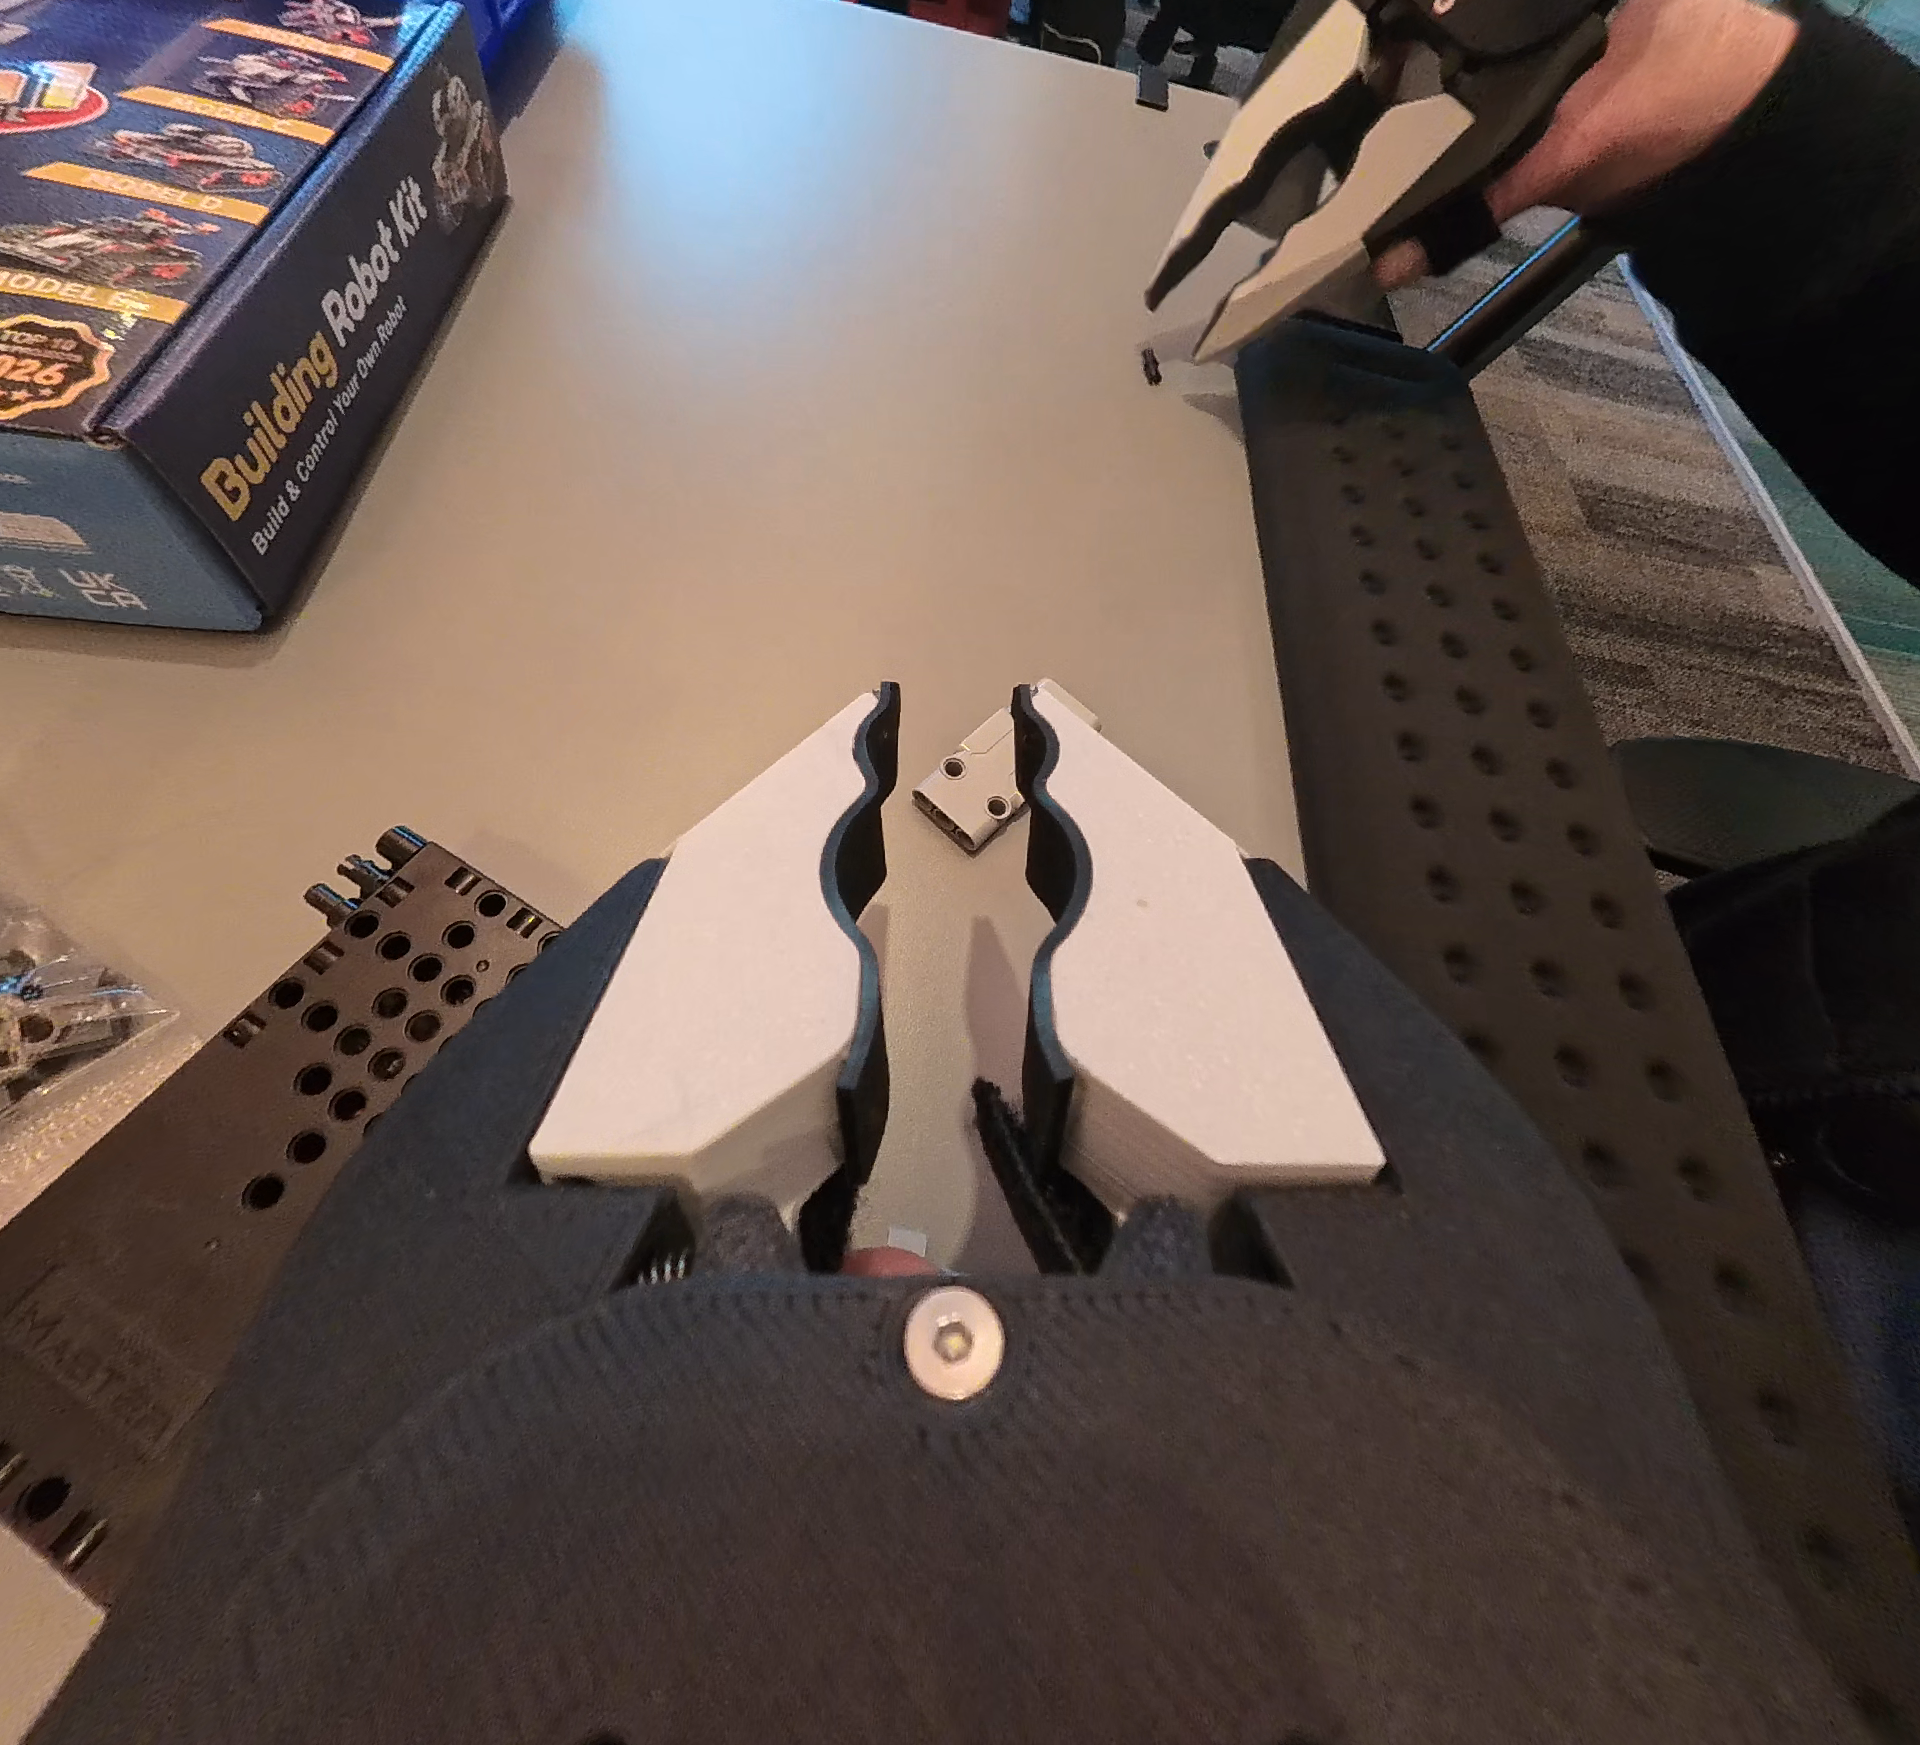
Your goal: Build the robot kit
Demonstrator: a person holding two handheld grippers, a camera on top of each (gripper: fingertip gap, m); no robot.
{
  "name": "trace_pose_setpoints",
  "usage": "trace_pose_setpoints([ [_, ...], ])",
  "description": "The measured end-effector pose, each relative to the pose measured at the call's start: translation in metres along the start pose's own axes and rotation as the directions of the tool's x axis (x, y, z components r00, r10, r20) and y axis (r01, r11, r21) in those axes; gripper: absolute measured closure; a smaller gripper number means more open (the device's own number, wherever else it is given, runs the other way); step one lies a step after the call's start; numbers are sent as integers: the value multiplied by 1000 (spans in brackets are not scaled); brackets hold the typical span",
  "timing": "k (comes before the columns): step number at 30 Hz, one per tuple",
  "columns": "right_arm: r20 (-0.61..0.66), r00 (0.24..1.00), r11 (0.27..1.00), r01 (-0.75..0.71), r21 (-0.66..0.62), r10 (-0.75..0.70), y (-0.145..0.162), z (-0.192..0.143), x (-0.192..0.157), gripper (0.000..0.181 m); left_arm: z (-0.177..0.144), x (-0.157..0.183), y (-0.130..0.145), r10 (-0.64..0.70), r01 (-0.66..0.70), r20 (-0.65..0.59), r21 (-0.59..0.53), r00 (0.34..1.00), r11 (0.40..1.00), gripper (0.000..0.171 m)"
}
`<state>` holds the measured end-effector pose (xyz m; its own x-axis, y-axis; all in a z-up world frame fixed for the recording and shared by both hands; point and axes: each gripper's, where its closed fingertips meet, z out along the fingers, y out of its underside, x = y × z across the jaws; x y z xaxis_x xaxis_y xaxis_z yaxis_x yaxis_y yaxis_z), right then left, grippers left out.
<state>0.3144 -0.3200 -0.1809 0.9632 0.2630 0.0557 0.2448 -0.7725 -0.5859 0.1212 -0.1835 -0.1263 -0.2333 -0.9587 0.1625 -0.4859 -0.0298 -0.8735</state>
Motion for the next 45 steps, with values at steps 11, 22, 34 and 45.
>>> trace_pose_setpoints([
  [11,196,971,990,124,59,-134,2,17,2,178,3,0,2,10,-10,-1,-2,1000,1000,152],
  [22,545,839,931,-210,298,15,-97,-4,-78,178,11,16,-11,398,-402,160,-8,903,915,151],
  [34,850,526,861,-421,284,-23,-177,-6,-160,178,6,48,-37,721,-768,362,-21,591,640,162],
  [45,833,551,835,-479,273,44,-187,-1,-150,178,3,34,-42,710,-767,444,-76,547,637,165],
])
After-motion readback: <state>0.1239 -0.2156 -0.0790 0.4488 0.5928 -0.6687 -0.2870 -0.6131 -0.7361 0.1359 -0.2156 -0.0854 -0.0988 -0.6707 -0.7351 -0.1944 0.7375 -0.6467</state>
